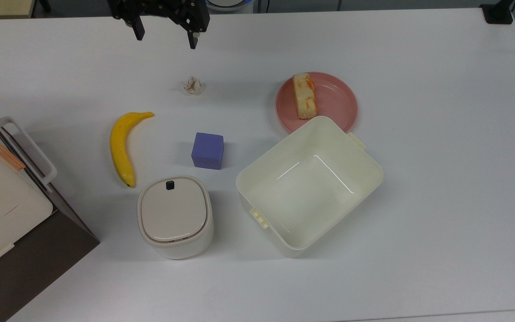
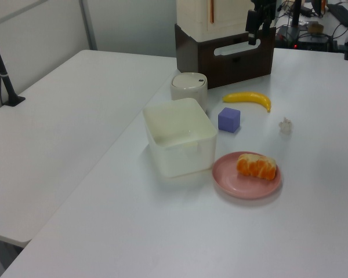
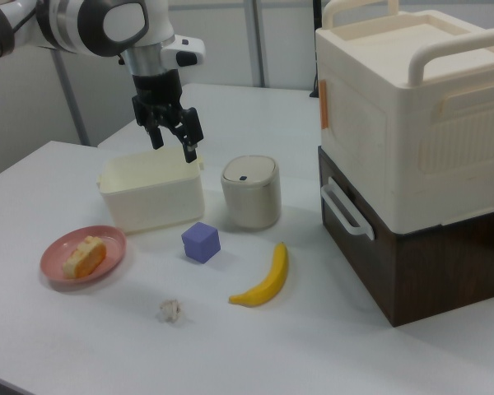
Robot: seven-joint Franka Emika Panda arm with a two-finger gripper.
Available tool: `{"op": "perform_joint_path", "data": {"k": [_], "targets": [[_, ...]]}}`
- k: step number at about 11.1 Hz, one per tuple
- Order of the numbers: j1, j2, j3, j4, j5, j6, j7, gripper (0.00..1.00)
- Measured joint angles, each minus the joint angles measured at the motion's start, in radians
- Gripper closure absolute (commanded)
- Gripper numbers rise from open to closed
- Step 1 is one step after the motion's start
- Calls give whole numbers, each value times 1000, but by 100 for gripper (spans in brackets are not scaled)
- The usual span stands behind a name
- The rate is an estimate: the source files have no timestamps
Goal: Put the bread on the table
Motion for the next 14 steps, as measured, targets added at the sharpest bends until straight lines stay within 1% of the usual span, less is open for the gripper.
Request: {"op": "perform_joint_path", "data": {"k": [14], "targets": [[0, 3, 0, 0, 0, 0, -31, 0]]}}
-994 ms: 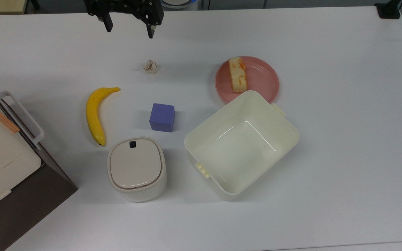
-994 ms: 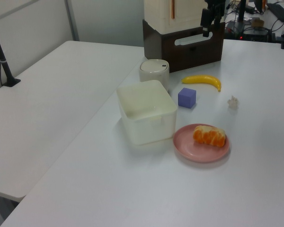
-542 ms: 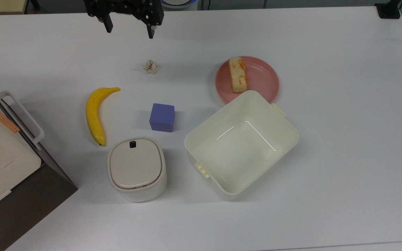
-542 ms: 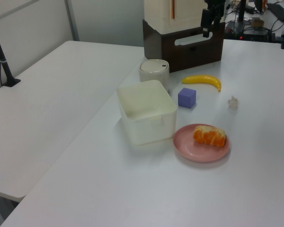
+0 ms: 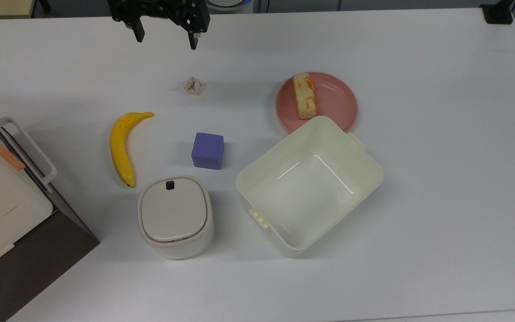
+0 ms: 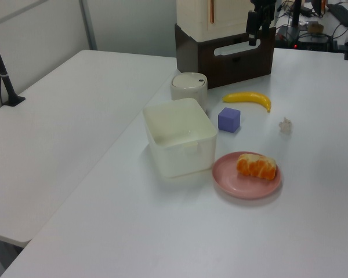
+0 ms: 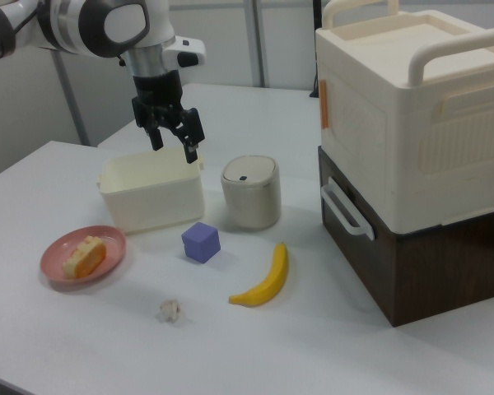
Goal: Put the bread on the table
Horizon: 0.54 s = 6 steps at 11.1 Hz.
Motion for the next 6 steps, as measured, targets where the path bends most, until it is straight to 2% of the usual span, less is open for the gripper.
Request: {"op": "perform_joint_path", "data": {"k": [6], "targets": [[0, 0, 0, 0, 0, 0, -19, 0]]}}
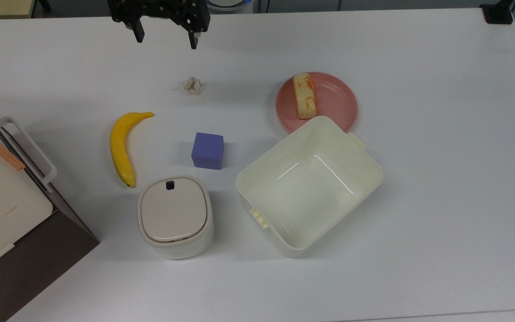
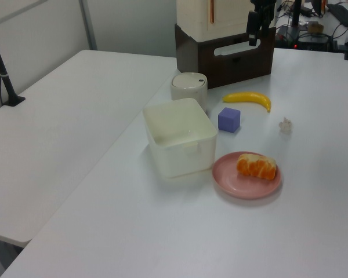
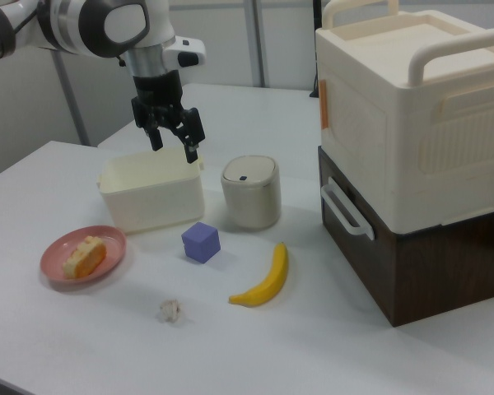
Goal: Put the bread on the table
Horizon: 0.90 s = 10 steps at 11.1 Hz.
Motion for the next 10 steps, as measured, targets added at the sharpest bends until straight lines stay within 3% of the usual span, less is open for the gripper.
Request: {"op": "perform_joint_path", "data": {"k": [10], "targets": [[-1, 0, 0, -1, 0, 0, -58, 0]]}}
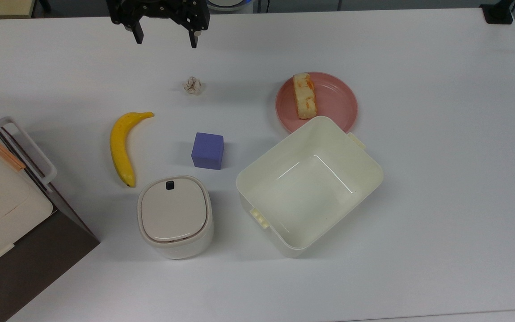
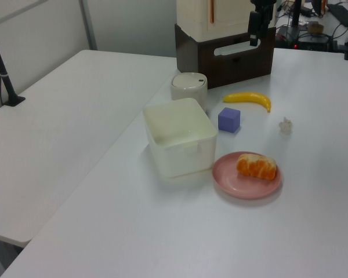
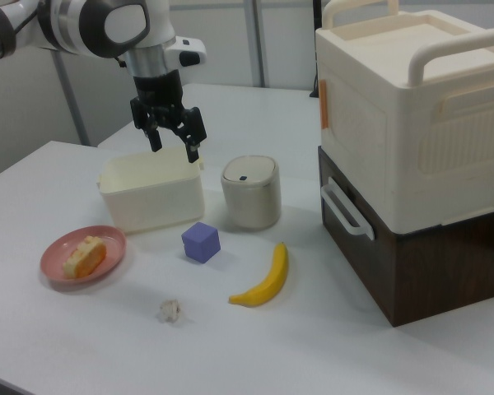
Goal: Put the bread on the table
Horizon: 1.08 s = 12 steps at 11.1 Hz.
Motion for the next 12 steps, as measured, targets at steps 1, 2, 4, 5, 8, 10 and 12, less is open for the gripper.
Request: {"op": "perform_joint_path", "data": {"k": [1, 2, 4, 5, 8, 10, 12], "targets": [[0, 0, 0, 0, 0, 0, 0, 0], [0, 0, 0, -1, 0, 0, -1, 0], [0, 0, 0, -2, 0, 0, -5, 0], [0, 0, 0, -3, 0, 0, -7, 0], [4, 4, 6, -9, 0, 0, -8, 0], [48, 11, 17, -63, 0, 79, 35, 0], [121, 13, 35, -203, -59, 273, 171, 0]]}}
